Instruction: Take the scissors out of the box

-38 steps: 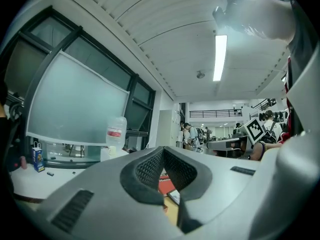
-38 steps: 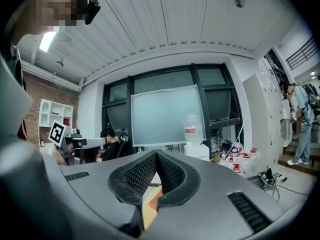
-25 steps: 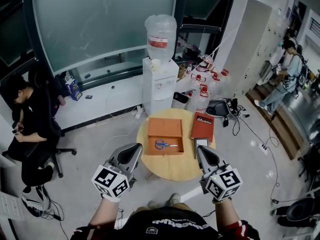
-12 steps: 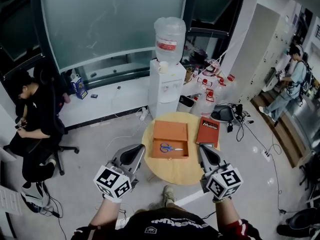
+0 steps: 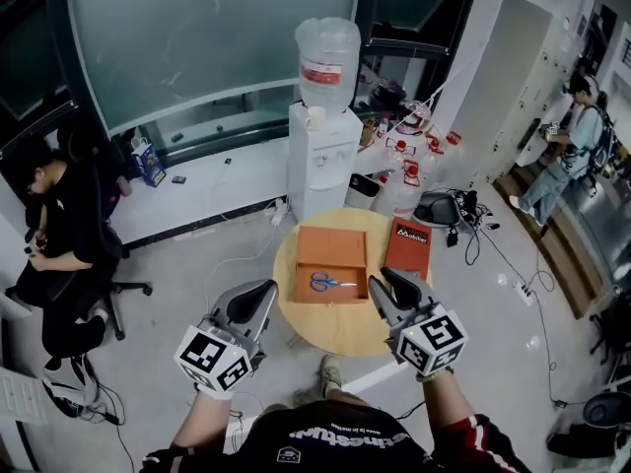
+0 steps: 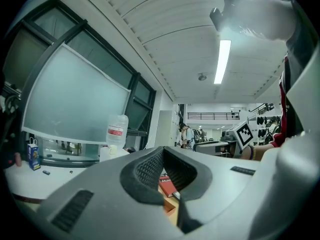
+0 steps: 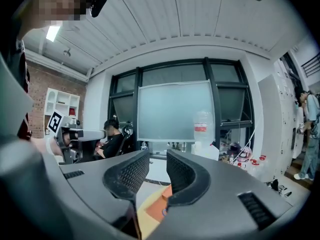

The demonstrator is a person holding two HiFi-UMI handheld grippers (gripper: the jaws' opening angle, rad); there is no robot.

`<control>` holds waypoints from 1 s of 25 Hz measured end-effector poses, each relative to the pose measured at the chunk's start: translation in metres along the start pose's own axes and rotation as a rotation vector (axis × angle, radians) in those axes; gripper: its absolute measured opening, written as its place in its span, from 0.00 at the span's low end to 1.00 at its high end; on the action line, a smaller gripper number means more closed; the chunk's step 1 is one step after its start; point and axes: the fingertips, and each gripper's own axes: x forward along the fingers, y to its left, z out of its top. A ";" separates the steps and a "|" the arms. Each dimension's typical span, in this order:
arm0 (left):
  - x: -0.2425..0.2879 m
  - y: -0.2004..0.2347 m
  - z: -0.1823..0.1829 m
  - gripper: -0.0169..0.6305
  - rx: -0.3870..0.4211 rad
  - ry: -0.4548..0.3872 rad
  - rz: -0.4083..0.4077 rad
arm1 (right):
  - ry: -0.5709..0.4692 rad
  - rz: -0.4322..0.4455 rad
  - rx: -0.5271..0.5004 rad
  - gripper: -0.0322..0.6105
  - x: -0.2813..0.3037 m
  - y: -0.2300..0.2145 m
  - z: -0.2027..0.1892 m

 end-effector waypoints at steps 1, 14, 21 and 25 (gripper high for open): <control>0.002 0.001 0.000 0.05 -0.003 -0.001 0.002 | 0.012 0.004 0.000 0.23 0.004 -0.002 -0.004; 0.031 -0.006 -0.015 0.05 0.022 0.034 -0.009 | 0.222 0.090 -0.068 0.25 0.052 -0.032 -0.080; 0.047 0.007 -0.028 0.05 0.013 0.062 0.036 | 0.331 0.185 -0.113 0.26 0.086 -0.044 -0.127; 0.049 0.016 -0.033 0.05 0.010 0.071 0.083 | 0.396 0.245 -0.150 0.26 0.106 -0.047 -0.156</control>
